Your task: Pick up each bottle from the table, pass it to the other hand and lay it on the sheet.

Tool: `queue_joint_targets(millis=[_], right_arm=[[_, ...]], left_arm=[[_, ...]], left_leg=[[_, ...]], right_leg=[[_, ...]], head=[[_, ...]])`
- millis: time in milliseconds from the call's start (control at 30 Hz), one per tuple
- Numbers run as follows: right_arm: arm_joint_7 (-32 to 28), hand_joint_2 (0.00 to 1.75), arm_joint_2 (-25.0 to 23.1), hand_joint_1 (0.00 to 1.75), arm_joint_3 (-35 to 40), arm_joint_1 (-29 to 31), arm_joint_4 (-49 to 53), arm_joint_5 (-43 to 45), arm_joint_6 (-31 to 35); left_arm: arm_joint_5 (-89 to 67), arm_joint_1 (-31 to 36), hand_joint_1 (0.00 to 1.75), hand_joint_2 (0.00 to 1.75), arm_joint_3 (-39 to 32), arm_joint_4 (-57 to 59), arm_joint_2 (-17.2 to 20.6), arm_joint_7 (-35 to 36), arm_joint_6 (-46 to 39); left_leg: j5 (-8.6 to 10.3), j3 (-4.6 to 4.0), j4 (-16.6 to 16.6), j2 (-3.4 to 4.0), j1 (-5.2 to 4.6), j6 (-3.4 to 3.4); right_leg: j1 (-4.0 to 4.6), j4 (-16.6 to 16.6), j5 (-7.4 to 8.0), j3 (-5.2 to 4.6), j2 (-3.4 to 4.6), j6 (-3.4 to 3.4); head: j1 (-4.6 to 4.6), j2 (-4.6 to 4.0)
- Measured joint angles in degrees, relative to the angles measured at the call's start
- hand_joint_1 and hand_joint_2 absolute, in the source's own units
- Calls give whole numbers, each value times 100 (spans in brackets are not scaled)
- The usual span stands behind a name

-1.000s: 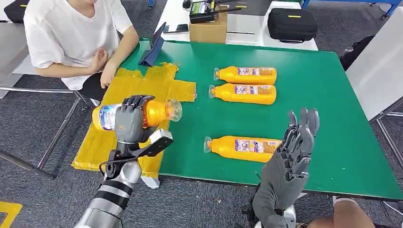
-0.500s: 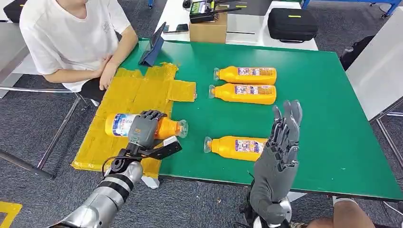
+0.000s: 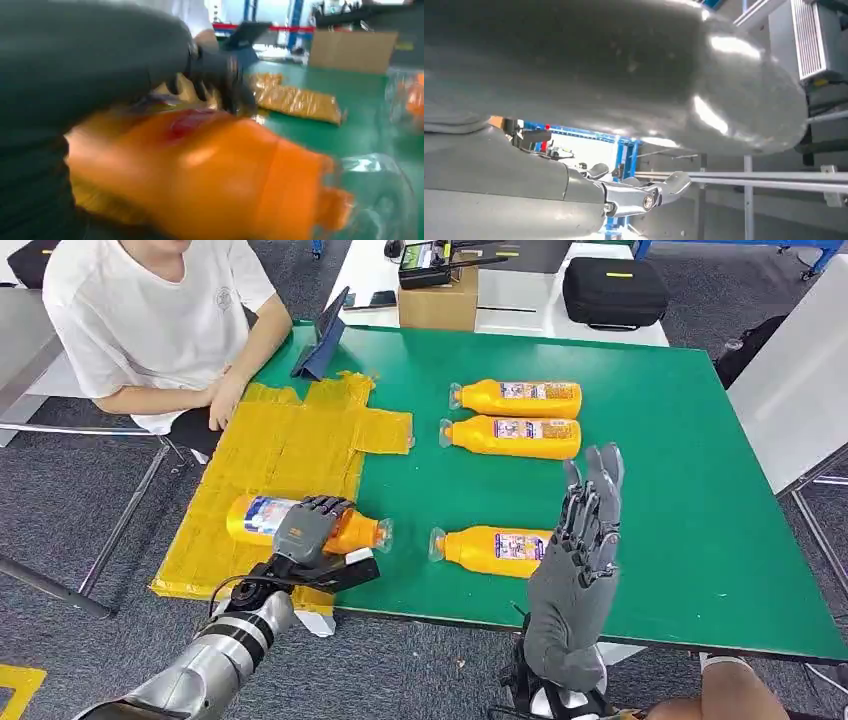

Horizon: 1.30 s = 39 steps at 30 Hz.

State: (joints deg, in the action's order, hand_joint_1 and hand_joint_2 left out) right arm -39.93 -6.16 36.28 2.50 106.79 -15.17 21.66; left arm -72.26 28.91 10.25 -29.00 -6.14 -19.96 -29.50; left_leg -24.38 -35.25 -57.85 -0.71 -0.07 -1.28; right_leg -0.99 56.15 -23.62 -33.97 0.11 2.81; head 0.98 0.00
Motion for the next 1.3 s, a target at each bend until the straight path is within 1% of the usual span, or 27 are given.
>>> queue_joint_targets(millis=[133, 233, 367, 567, 667, 733, 833, 933, 1000, 1100, 1167, 1200, 1267, 1300], right_arm=[[0, 0, 0, 0, -39, 89, -61, 122, -44], [0, 0, -4, 0, -142, 122, -111, 199, -144], [0, 0, -57, 0, -276, 143, -166, 218, -273], [0, 0, -146, 0, -435, 150, -249, 207, -409], [0, 0, -168, 0, -509, 154, -295, 223, -457], [0, 0, -177, 0, -542, 154, -317, 223, -457], [0, 0, -177, 0, -577, 154, -350, 196, -415], [6, 0, -179, 0, -618, 153, -428, -87, -259], [181, 0, -195, 0, -708, 151, -629, -568, -90], [849, 0, -179, 0, -844, 150, -1186, -1466, 33], [979, 0, -157, 0, -918, 146, -1598, -1694, 59], [979, 175, -149, 0, -961, 146, -1793, -1707, 70], [1037, 175, -129, 0, -1034, 148, -2045, -1776, 64], [1168, 175, -125, 0, -1058, 152, -2154, -1910, 16]], left_arm=[[341, 227, 0, 175, -24, 181, 26, -46, 1146], [481, 389, 0, 175, -33, 256, 39, 31, 1908], [782, 461, 0, 175, -120, 275, 46, 7, 2318], [1078, 544, 0, 175, -256, 275, 87, -101, 2736], [1364, 571, 0, 175, -339, 269, 122, -403, 3042], [1606, 541, 0, 175, -380, 188, 153, -683, 3107], [1821, 411, 0, 175, -411, -3, 164, -894, 3105], [2307, 187, 0, 175, -466, -378, 151, -1149, 2940], [3233, -144, 0, 175, -609, -1047, 16, -1307, 2741], [5096, -661, 0, 175, -850, -2330, -370, -1272, 2413], [5780, -887, 0, 175, -918, -2970, -551, -1145, 2253], [5914, -992, 0, 175, -933, -3266, -612, -1097, 2212], [6092, -1145, 0, 175, -953, -3668, -680, -1095, 2159], [6283, -1212, 0, 175, -970, -3829, -710, -1186, 2098]], left_leg=[[0, 12, 0, -26, 0, 0], [-1, 44, 3, -43, -1, -1], [-3, 75, 4, -48, -1, 0], [16, 89, 5, -49, 0, 10], [26, 92, 5, -51, 0, 8], [27, 91, 5, -51, 0, 8], [29, 80, 4, -49, 0, 6], [29, 69, 3, -40, -1, 5], [29, 53, 1, -33, -1, 5], [28, 22, 1, -33, -1, 4], [28, 7, 1, -35, -1, 4], [28, -1, 1, -36, -1, 4], [28, -6, 1, -40, -1, 4], [27, -6, 1, -38, 0, 4]], right_leg=[[0, 0, -2, 22, -19, 0], [-1, -2, -7, 60, -31, -1], [0, -4, -12, 91, -31, -5], [1, -3, -2, 102, -31, -7], [1, -2, 1, 106, -32, -5], [0, -2, 2, 105, -32, -4], [0, -1, 4, 93, -31, -2], [-1, -1, 9, 78, -28, -3], [0, -1, 16, 56, -25, -13], [0, -2, 16, 30, -25, -12], [0, -2, 16, 15, -26, -12], [0, -2, 16, 7, -26, -12], [0, -2, 15, 3, -26, -12], [1, -2, 15, 2, -26, -12]], head=[[0, 0], [-2, 0], [-2, 0], [0, 0], [-2, 0], [-2, 0], [-2, 0], [-2, -2], [0, 0], [-2, 0], [-2, 0], [-2, 0], [0, 0], [-2, 0]])
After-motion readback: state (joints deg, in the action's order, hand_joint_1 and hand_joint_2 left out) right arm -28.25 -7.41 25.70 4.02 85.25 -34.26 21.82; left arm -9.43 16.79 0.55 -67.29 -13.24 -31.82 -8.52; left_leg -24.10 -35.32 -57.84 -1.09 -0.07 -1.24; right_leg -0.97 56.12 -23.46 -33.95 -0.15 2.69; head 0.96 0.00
